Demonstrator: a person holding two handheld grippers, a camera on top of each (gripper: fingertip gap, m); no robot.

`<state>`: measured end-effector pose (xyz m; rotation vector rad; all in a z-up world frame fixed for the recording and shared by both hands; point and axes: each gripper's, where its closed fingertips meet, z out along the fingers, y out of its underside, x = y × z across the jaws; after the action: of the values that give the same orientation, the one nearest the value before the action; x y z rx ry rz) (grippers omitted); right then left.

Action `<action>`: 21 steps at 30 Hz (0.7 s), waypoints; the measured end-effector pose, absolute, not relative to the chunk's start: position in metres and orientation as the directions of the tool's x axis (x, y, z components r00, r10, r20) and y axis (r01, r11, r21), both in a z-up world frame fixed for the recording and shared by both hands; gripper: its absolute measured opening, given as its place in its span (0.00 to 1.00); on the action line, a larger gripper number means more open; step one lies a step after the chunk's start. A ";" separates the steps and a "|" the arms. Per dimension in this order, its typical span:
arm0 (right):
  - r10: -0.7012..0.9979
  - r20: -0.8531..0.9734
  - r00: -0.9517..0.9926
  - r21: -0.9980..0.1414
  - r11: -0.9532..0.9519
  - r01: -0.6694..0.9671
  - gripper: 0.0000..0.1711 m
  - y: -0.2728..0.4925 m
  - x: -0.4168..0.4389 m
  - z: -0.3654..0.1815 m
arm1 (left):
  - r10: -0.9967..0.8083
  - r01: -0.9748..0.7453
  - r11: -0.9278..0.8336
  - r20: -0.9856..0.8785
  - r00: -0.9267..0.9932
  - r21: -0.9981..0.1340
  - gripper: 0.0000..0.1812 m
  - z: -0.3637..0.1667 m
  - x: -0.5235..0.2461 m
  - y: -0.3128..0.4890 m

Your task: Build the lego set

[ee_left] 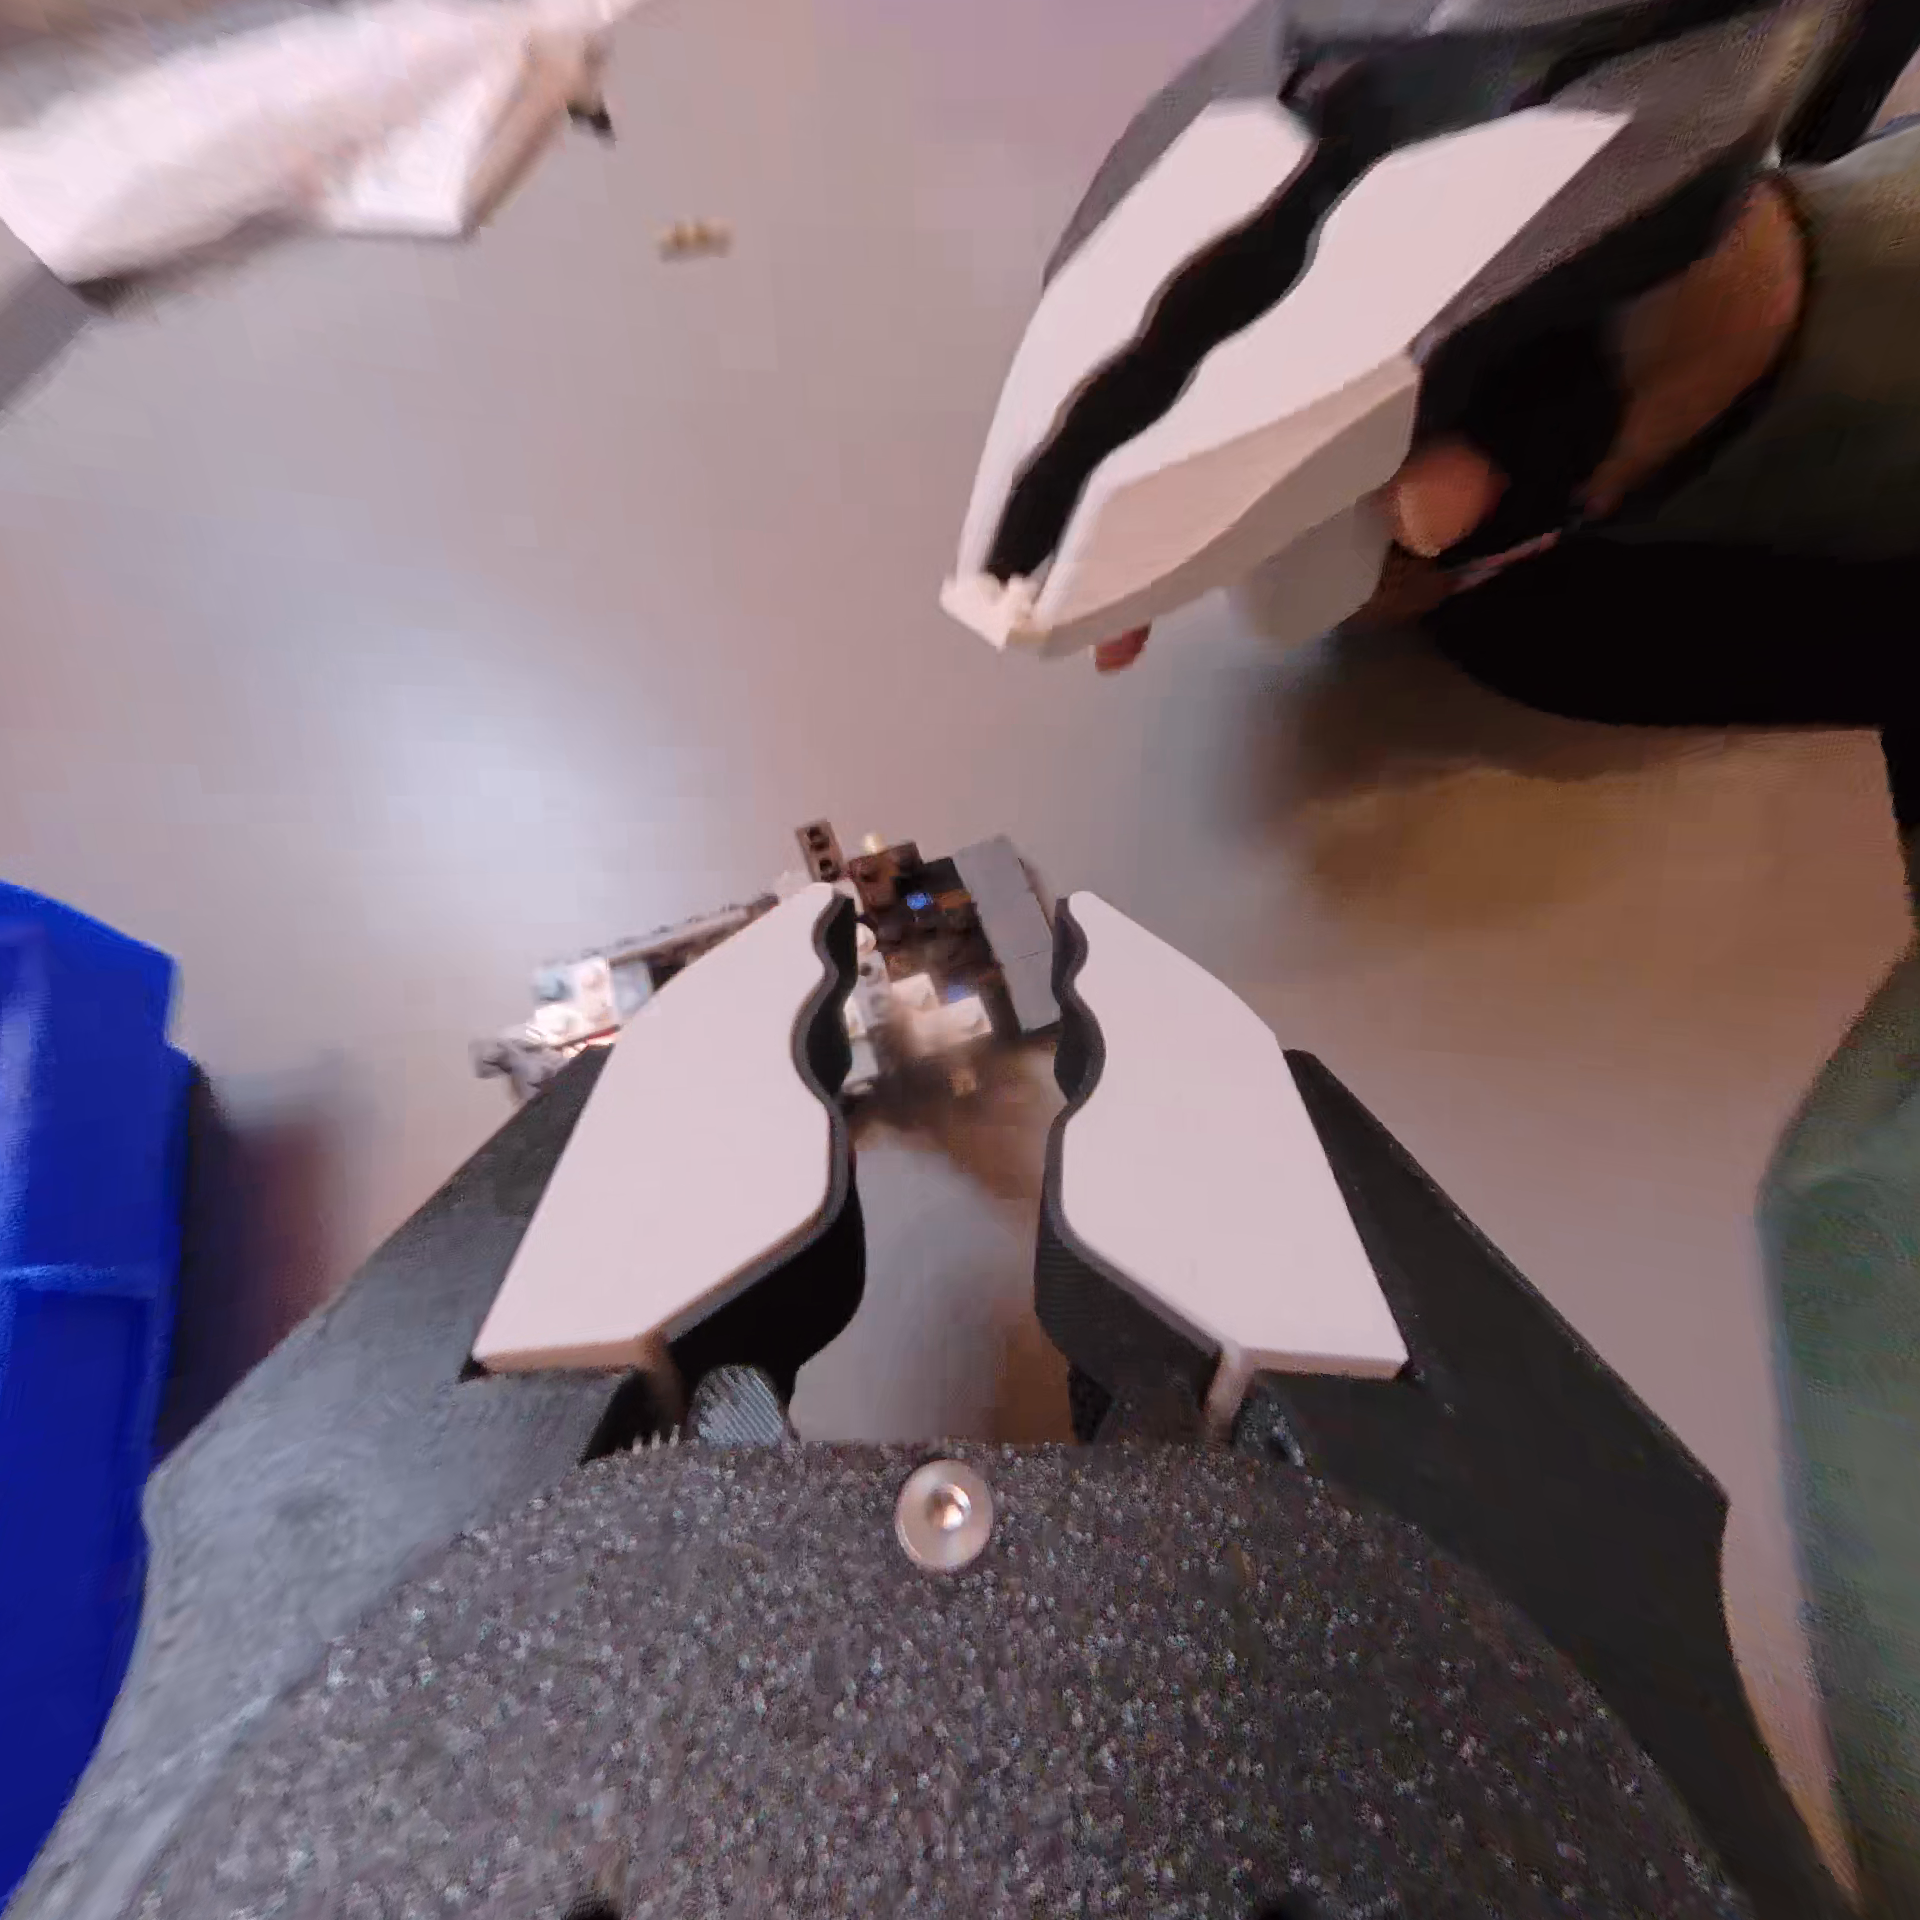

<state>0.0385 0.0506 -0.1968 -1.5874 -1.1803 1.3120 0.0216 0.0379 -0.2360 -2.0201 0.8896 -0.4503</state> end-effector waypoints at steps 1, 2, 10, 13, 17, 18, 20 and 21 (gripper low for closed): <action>0.944 -0.329 0.018 -0.928 -0.327 0.181 0.05 0.047 0.037 -0.195 | -0.733 -0.436 -0.331 -0.063 0.677 -0.837 0.19 -0.230 0.019 0.039; 0.933 -0.361 -0.003 -0.918 -0.354 0.178 0.05 0.044 0.036 -0.193 | -0.742 -0.460 -0.292 -0.105 0.662 -0.838 0.18 -0.226 0.018 0.038; 0.764 -0.600 -0.236 -0.795 -0.538 0.280 0.05 0.005 0.030 -0.189 | -0.723 -0.595 0.165 -0.507 0.470 -0.787 0.08 -0.199 0.037 0.022; 0.690 -0.669 -0.276 -0.742 -0.604 0.291 0.05 0.002 0.032 -0.184 | -0.677 -0.626 0.255 -0.599 0.429 -0.737 0.06 -0.193 0.040 0.018; 0.612 -0.741 -0.277 -0.672 -0.674 0.307 0.05 0.003 0.032 -0.184 | -0.636 -0.642 0.301 -0.650 0.416 -0.705 0.06 -0.192 0.040 0.018; 0.591 -0.759 -0.274 -0.651 -0.692 0.312 0.05 0.004 0.032 -0.185 | -0.634 -0.641 0.303 -0.651 0.417 -0.705 0.06 -0.192 0.040 0.018; 0.557 -0.784 -0.273 -0.620 -0.716 0.320 0.05 0.005 0.032 -0.185 | -0.630 -0.638 0.307 -0.653 0.420 -0.706 0.07 -0.193 0.040 0.019; 0.541 -0.794 -0.276 -0.607 -0.726 0.323 0.05 0.005 0.032 -0.185 | -0.620 -0.641 0.318 -0.664 0.418 -0.699 0.07 -0.193 0.040 0.019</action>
<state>0.0317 0.0051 -0.1850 -1.7885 -1.0845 2.1335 0.0401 0.0194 -0.1927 -1.3504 1.2472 0.0200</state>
